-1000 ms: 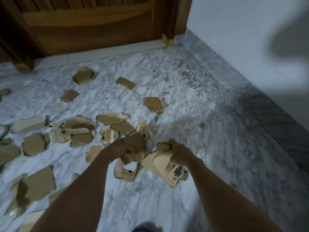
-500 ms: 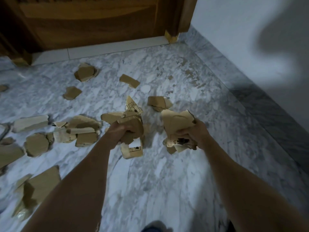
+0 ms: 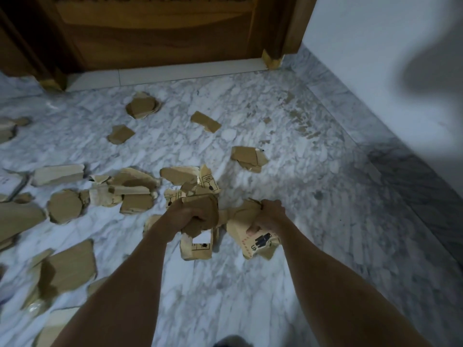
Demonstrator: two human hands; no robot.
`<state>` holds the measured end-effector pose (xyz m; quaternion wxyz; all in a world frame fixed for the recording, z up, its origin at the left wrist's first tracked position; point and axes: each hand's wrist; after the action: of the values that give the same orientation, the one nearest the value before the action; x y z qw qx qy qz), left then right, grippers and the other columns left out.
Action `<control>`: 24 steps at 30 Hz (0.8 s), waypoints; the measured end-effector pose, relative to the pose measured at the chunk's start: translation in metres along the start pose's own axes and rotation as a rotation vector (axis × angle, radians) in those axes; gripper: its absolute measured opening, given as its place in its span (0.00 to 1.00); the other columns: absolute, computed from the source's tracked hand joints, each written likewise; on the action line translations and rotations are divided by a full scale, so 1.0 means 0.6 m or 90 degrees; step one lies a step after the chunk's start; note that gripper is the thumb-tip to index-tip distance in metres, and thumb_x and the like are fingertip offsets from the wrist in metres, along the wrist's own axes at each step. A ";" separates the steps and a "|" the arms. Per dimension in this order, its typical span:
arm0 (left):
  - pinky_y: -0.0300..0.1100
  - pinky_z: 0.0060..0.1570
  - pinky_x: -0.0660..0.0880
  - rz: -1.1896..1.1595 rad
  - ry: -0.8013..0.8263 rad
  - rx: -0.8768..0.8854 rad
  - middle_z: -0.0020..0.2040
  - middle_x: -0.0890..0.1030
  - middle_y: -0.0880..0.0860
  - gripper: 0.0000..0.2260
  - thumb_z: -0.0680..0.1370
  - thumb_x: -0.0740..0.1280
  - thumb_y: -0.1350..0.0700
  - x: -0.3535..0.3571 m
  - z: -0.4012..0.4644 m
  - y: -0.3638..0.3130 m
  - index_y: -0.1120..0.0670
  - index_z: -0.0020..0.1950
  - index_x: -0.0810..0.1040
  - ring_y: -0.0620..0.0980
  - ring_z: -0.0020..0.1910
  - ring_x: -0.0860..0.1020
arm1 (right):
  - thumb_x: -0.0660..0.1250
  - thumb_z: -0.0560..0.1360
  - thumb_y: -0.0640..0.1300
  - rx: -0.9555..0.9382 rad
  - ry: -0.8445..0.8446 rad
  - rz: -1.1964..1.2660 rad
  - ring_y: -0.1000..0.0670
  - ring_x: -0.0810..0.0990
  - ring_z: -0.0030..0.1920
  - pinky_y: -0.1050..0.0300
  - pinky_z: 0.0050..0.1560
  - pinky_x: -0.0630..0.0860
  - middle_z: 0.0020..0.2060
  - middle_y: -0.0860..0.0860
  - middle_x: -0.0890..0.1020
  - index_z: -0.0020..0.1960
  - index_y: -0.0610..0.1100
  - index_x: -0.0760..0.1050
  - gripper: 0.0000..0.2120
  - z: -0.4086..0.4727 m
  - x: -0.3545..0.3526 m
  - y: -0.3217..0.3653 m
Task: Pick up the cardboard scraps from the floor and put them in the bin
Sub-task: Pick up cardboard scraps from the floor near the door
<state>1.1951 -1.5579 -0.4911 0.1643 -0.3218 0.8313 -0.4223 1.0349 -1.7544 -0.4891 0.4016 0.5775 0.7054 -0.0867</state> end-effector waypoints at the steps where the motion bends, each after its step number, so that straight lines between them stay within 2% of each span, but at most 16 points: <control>1: 0.48 0.39 0.79 0.000 -0.005 0.005 0.43 0.84 0.61 0.29 0.52 0.78 0.57 -0.003 -0.003 0.001 0.65 0.52 0.83 0.59 0.41 0.81 | 0.84 0.58 0.43 -0.004 0.006 0.014 0.38 0.73 0.65 0.40 0.62 0.77 0.64 0.42 0.72 0.66 0.44 0.70 0.40 0.006 -0.003 0.005; 3: 0.46 0.40 0.80 0.005 -0.008 0.034 0.44 0.84 0.60 0.25 0.56 0.77 0.59 -0.008 -0.008 -0.001 0.64 0.51 0.83 0.56 0.42 0.82 | 0.84 0.55 0.39 -0.020 0.008 0.053 0.40 0.82 0.53 0.40 0.51 0.82 0.55 0.44 0.80 0.59 0.44 0.72 0.36 0.018 -0.008 0.010; 5: 0.44 0.37 0.81 0.001 -0.017 0.053 0.44 0.85 0.58 0.17 0.63 0.76 0.65 -0.014 -0.003 -0.004 0.63 0.51 0.83 0.54 0.41 0.82 | 0.84 0.55 0.37 -0.027 0.017 0.062 0.42 0.83 0.47 0.43 0.48 0.84 0.48 0.46 0.81 0.57 0.44 0.73 0.34 0.026 -0.016 0.019; 7: 0.42 0.34 0.80 -0.007 -0.040 0.064 0.41 0.85 0.56 0.13 0.67 0.73 0.71 -0.022 0.005 -0.015 0.63 0.50 0.83 0.51 0.38 0.83 | 0.84 0.54 0.36 -0.031 0.039 0.088 0.43 0.84 0.45 0.44 0.46 0.84 0.46 0.45 0.83 0.58 0.43 0.76 0.34 0.034 -0.025 0.033; 10: 0.45 0.37 0.79 0.015 -0.061 0.078 0.39 0.85 0.57 0.13 0.62 0.75 0.66 -0.033 0.024 -0.039 0.61 0.46 0.84 0.53 0.38 0.83 | 0.84 0.52 0.32 -0.020 0.042 0.194 0.42 0.86 0.44 0.44 0.43 0.85 0.43 0.44 0.86 0.52 0.40 0.81 0.30 0.056 -0.044 0.050; 12: 0.42 0.35 0.78 0.039 -0.085 0.104 0.37 0.84 0.55 0.09 0.66 0.74 0.70 -0.037 0.042 -0.057 0.60 0.43 0.83 0.50 0.36 0.81 | 0.83 0.56 0.31 -0.062 0.015 0.289 0.45 0.85 0.45 0.54 0.40 0.83 0.42 0.46 0.86 0.47 0.41 0.82 0.22 0.070 -0.066 0.058; 13: 0.40 0.34 0.78 0.051 -0.094 0.113 0.37 0.83 0.54 0.10 0.68 0.72 0.73 -0.038 0.050 -0.066 0.59 0.42 0.82 0.49 0.35 0.81 | 0.81 0.60 0.30 -0.093 0.004 0.356 0.46 0.84 0.47 0.58 0.37 0.81 0.45 0.47 0.86 0.49 0.41 0.83 0.20 0.072 -0.082 0.066; 15: 0.37 0.32 0.78 0.065 -0.105 0.091 0.36 0.83 0.52 0.11 0.71 0.70 0.74 -0.038 0.062 -0.083 0.58 0.42 0.81 0.48 0.34 0.80 | 0.79 0.65 0.29 -0.126 -0.001 0.468 0.47 0.83 0.50 0.59 0.38 0.80 0.53 0.47 0.84 0.59 0.40 0.81 0.24 0.089 -0.116 0.083; 17: 0.36 0.31 0.79 0.068 -0.093 0.088 0.34 0.84 0.51 0.10 0.72 0.70 0.73 -0.049 0.078 -0.089 0.59 0.42 0.81 0.46 0.33 0.81 | 0.81 0.64 0.32 -0.120 -0.012 0.448 0.47 0.82 0.55 0.53 0.51 0.80 0.56 0.50 0.83 0.62 0.41 0.79 0.29 0.113 -0.149 0.103; 19: 0.42 0.41 0.83 0.082 -0.107 0.068 0.42 0.85 0.54 0.10 0.69 0.74 0.68 -0.066 0.098 -0.093 0.61 0.49 0.82 0.50 0.40 0.84 | 0.83 0.62 0.35 -0.119 -0.007 0.317 0.44 0.79 0.63 0.49 0.60 0.78 0.62 0.47 0.81 0.69 0.43 0.74 0.38 0.139 -0.174 0.127; 21: 0.52 0.54 0.81 0.140 -0.119 0.025 0.53 0.83 0.58 0.23 0.66 0.78 0.60 -0.091 0.127 -0.089 0.61 0.59 0.79 0.57 0.51 0.82 | 0.82 0.65 0.38 -0.116 0.004 0.134 0.40 0.71 0.71 0.49 0.62 0.75 0.74 0.44 0.69 0.80 0.44 0.56 0.52 0.166 -0.189 0.152; 22: 0.53 0.56 0.80 0.173 -0.120 -0.002 0.55 0.82 0.57 0.26 0.66 0.79 0.59 -0.101 0.137 -0.090 0.60 0.62 0.78 0.58 0.54 0.81 | 0.82 0.65 0.40 -0.100 0.022 0.058 0.39 0.67 0.73 0.47 0.62 0.74 0.77 0.43 0.63 0.82 0.46 0.47 0.58 0.183 -0.192 0.161; 23: 0.53 0.56 0.80 0.209 -0.119 -0.012 0.56 0.81 0.56 0.29 0.65 0.81 0.57 -0.114 0.159 -0.082 0.57 0.63 0.77 0.58 0.57 0.81 | 0.83 0.65 0.42 -0.084 0.045 -0.001 0.37 0.66 0.74 0.46 0.61 0.75 0.78 0.42 0.59 0.82 0.48 0.42 0.62 0.193 -0.193 0.171; 24: 0.50 0.55 0.80 0.256 -0.124 -0.035 0.57 0.80 0.55 0.32 0.63 0.83 0.55 -0.125 0.178 -0.074 0.56 0.64 0.75 0.58 0.58 0.80 | 0.84 0.62 0.44 -0.067 0.069 -0.037 0.37 0.68 0.72 0.46 0.59 0.76 0.77 0.41 0.61 0.82 0.49 0.42 0.64 0.205 -0.189 0.176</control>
<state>1.3264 -1.5906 -0.5182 0.3158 -0.1930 0.8701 -0.3255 1.1866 -1.8774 -0.4589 0.3901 0.5386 0.7462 -0.0293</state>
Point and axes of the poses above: each hand's wrist, its own z-axis towards the middle knuckle, its own x-axis out of the palm, y = z × x
